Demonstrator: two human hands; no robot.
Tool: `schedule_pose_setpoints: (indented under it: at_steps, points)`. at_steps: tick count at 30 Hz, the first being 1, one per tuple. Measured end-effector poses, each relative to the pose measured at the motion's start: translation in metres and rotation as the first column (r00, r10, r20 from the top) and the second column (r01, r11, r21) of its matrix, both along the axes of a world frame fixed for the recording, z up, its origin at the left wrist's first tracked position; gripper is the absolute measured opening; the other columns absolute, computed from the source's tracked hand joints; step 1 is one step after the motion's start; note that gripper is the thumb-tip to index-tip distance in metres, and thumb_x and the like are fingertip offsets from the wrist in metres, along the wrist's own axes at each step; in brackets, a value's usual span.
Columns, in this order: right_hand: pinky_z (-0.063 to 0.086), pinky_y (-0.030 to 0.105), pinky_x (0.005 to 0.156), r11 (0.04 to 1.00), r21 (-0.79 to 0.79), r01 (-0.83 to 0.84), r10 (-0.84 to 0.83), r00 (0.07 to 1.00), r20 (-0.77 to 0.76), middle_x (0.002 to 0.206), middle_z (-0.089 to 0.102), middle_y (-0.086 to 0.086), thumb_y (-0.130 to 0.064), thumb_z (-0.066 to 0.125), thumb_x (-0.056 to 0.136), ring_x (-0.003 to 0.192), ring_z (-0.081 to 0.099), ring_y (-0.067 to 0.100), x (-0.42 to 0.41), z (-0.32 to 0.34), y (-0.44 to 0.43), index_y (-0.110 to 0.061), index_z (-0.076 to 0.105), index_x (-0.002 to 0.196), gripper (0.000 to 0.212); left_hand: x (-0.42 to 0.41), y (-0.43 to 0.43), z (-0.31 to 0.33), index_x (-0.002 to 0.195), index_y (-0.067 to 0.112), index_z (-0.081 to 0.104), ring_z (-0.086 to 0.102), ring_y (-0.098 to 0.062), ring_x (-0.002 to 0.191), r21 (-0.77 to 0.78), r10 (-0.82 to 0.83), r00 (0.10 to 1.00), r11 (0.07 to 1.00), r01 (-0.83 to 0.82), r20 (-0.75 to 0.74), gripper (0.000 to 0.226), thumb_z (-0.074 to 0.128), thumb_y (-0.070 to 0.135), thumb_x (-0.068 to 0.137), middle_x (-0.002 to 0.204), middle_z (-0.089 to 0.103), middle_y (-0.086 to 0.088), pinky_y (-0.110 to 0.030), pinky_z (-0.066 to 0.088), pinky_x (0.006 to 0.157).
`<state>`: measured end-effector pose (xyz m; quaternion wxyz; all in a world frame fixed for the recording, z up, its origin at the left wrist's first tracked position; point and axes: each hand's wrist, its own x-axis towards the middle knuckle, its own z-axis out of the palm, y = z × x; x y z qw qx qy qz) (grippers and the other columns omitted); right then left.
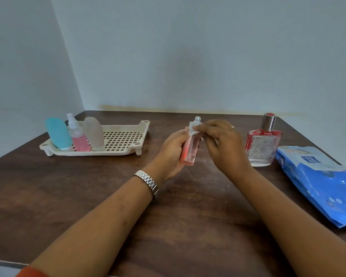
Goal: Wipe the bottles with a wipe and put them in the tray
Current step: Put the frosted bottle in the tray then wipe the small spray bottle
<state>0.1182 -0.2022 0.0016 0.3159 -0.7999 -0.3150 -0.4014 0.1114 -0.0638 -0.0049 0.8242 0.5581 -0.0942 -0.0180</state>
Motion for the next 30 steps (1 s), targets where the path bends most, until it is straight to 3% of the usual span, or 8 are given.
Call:
schedule_pose_setpoints:
  at_steps: [7, 10, 15, 19, 22, 26, 28, 30]
  points:
    - [0.046, 0.024, 0.084, 0.958, -0.239, -0.158, 0.161, 0.987, -0.009, 0.098, 0.069, 0.001, -0.019, 0.049, 0.086, 0.092, 0.059, 0.015, -0.018, -0.001, 0.021, -0.012, 0.072, 0.100, 0.028, 0.003, 0.018, 0.012, 0.117, 0.002, 0.054, 0.067, -0.019, 0.080, -0.180, 0.060, 0.994, 0.981, -0.076, -0.093, 0.035, 0.035, 0.028, 0.103, 0.094, 0.069, -0.010, -0.028, 0.055, 0.060]
    - [0.048, 0.027, 0.087, 0.937, -0.299, -0.179, 0.186, 0.983, -0.003, 0.099, 0.069, 0.001, -0.013, 0.056, 0.086, 0.095, 0.060, 0.015, -0.016, -0.001, 0.017, -0.012, 0.072, 0.100, 0.021, 0.001, 0.016, 0.012, 0.118, 0.003, 0.053, 0.065, -0.019, 0.079, -0.176, 0.075, 0.991, 0.980, -0.094, -0.115, 0.034, 0.034, 0.026, 0.103, 0.094, 0.067, -0.012, -0.028, 0.055, 0.060]
    - [0.046, 0.026, 0.086, 0.984, -0.180, -0.017, 0.019, 1.000, 0.011, 0.106, 0.068, 0.006, -0.001, 0.063, 0.084, 0.099, 0.059, 0.018, -0.002, -0.001, -0.001, -0.010, 0.069, 0.105, 0.024, -0.003, 0.001, 0.001, 0.101, 0.007, 0.059, 0.053, -0.013, 0.072, 0.012, 0.045, 0.999, 0.999, -0.045, -0.019, 0.024, 0.036, 0.014, 0.102, 0.084, 0.058, -0.005, -0.020, 0.048, 0.058]
    - [0.038, 0.020, 0.091, 0.990, -0.112, 0.086, -0.090, 0.995, -0.031, 0.112, 0.067, 0.007, -0.001, 0.060, 0.086, 0.106, 0.058, 0.018, 0.002, -0.002, -0.002, -0.010, 0.067, 0.112, 0.028, 0.000, -0.001, -0.003, 0.112, 0.004, 0.058, 0.056, -0.014, 0.079, 0.115, 0.073, 0.997, 0.991, -0.072, -0.008, 0.028, 0.035, 0.016, 0.103, 0.090, 0.060, -0.006, -0.022, 0.046, 0.063]
    - [0.041, 0.021, 0.089, 0.991, -0.122, 0.052, -0.056, 0.998, -0.036, 0.108, 0.068, 0.007, -0.002, 0.061, 0.085, 0.102, 0.059, 0.018, -0.004, -0.004, 0.006, -0.008, 0.068, 0.109, 0.026, 0.003, 0.001, -0.002, 0.118, 0.001, 0.057, 0.057, -0.013, 0.077, 0.073, 0.113, 0.994, 0.991, -0.113, 0.004, 0.028, 0.040, 0.017, 0.101, 0.090, 0.061, -0.006, -0.021, 0.048, 0.061]
    - [0.046, 0.027, 0.089, 0.973, -0.223, -0.059, 0.056, 0.998, -0.018, 0.102, 0.070, 0.005, -0.005, 0.064, 0.082, 0.096, 0.060, 0.017, -0.016, -0.007, 0.022, -0.010, 0.071, 0.103, 0.023, 0.004, 0.010, 0.005, 0.091, 0.006, 0.064, 0.061, -0.016, 0.073, -0.096, 0.134, 0.988, 0.985, -0.141, -0.077, 0.033, 0.038, 0.024, 0.102, 0.080, 0.065, -0.007, -0.030, 0.049, 0.069]
    - [0.046, 0.027, 0.089, 0.965, -0.251, -0.076, 0.079, 0.997, 0.004, 0.101, 0.070, 0.004, -0.004, 0.064, 0.082, 0.095, 0.061, 0.017, -0.015, -0.007, 0.023, -0.010, 0.071, 0.102, 0.022, 0.004, 0.012, 0.005, 0.094, 0.004, 0.062, 0.063, -0.014, 0.069, -0.160, 0.104, 0.987, 0.979, -0.123, -0.125, 0.036, 0.036, 0.026, 0.103, 0.076, 0.066, -0.006, -0.027, 0.051, 0.066]
    - [0.048, 0.028, 0.087, 0.975, -0.216, -0.055, 0.055, 0.998, -0.009, 0.104, 0.069, 0.005, -0.001, 0.063, 0.082, 0.097, 0.060, 0.019, -0.010, -0.006, 0.017, -0.009, 0.070, 0.104, 0.024, 0.002, 0.008, 0.003, 0.103, 0.005, 0.058, 0.058, -0.012, 0.066, -0.120, 0.088, 0.992, 0.988, -0.099, -0.088, 0.024, 0.037, 0.018, 0.101, 0.077, 0.062, -0.005, -0.024, 0.047, 0.060]
